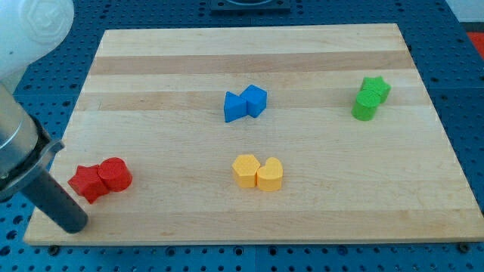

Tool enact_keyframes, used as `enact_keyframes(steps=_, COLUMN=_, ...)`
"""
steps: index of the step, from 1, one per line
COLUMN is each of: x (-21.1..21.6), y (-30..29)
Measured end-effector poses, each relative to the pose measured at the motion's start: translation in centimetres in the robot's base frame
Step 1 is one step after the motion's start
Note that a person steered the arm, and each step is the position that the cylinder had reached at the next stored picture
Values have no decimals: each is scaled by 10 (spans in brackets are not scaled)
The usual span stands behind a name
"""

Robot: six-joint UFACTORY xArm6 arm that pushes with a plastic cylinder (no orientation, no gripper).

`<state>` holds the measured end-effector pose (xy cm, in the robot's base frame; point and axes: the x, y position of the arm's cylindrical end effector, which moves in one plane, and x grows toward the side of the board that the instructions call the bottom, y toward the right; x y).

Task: Push the yellow hexagon towards the center

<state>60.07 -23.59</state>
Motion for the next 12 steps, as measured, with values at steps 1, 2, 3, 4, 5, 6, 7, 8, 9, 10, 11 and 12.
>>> enact_keyframes(steps=1, x=-18, y=0)
enact_keyframes(steps=2, x=-35, y=0)
enact_keyframes(steps=3, x=-47, y=-1)
enact_keyframes(steps=4, x=-57, y=-2)
enact_keyframes(steps=5, x=-58, y=-22)
enact_keyframes(steps=6, x=-60, y=-9)
enact_keyframes(steps=7, x=-69, y=26)
enact_keyframes(steps=8, x=-81, y=59)
enact_keyframes(steps=9, x=-94, y=90)
enact_keyframes(steps=10, x=-107, y=116)
enact_keyframes(steps=11, x=-119, y=118)
enact_keyframes(steps=12, x=-134, y=116)
